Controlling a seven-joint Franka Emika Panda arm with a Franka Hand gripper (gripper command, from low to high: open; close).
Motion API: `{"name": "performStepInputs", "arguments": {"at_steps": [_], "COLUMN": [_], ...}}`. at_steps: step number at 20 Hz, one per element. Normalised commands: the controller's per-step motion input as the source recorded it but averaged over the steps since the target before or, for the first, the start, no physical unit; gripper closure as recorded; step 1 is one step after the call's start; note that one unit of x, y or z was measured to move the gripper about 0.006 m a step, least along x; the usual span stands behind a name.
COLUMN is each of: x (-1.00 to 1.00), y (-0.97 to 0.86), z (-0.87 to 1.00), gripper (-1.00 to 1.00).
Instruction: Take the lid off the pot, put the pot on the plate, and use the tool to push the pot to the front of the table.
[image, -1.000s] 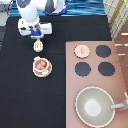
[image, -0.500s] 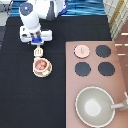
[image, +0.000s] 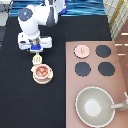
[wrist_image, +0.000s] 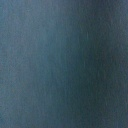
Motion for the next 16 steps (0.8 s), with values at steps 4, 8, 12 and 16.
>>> {"name": "performStepInputs", "arguments": {"at_steps": [4,8,12,16], "x": [0.94,-0.41,-0.83,-0.77], "y": [0.36,0.49,0.38,0.49], "z": [0.28,0.41,0.60,0.23], "gripper": [1.00,1.00,1.00,1.00]}}
